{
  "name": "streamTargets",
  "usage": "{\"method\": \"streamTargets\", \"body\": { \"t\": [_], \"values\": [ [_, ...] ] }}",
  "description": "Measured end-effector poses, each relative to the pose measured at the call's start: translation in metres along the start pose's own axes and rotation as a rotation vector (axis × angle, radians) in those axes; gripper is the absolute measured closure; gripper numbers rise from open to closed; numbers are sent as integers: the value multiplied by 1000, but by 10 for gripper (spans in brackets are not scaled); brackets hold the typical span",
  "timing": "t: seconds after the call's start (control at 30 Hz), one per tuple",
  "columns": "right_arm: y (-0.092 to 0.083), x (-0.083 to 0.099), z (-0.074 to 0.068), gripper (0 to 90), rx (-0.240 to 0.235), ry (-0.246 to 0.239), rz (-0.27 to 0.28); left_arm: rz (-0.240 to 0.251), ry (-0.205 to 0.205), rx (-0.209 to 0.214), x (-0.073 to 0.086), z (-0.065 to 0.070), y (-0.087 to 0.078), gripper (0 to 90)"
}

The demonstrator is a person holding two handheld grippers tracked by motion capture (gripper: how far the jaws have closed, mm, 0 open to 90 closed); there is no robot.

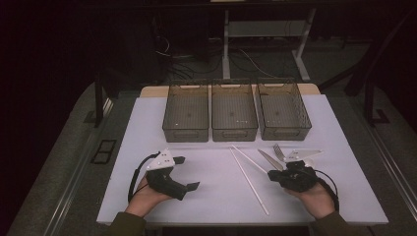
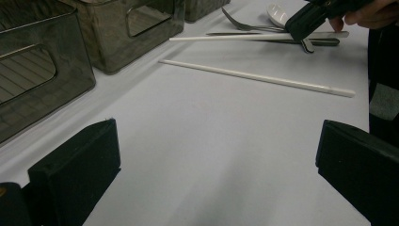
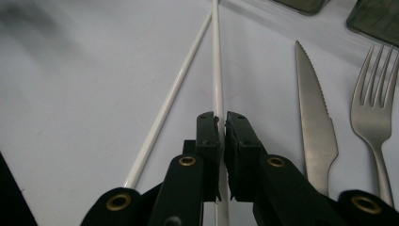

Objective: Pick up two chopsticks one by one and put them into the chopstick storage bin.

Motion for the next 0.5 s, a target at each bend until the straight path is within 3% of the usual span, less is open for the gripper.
{"method": "streamTargets", "body": {
  "t": [0.5],
  "values": [
    [-14, -18, 2, 843, -59, -38, 60, 3, -9, 1, 2, -2, -1, 0]
  ]
}}
Point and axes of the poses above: each handheld gripper's, and its own axes: y roughly forward along the jaws, x roughly out of its underside, z roughly to its right, the point moved 10 cm from there along y, roughly forward along the jaws, and after that the axes turned 4 degrees about -x, right-handed, at the moved point
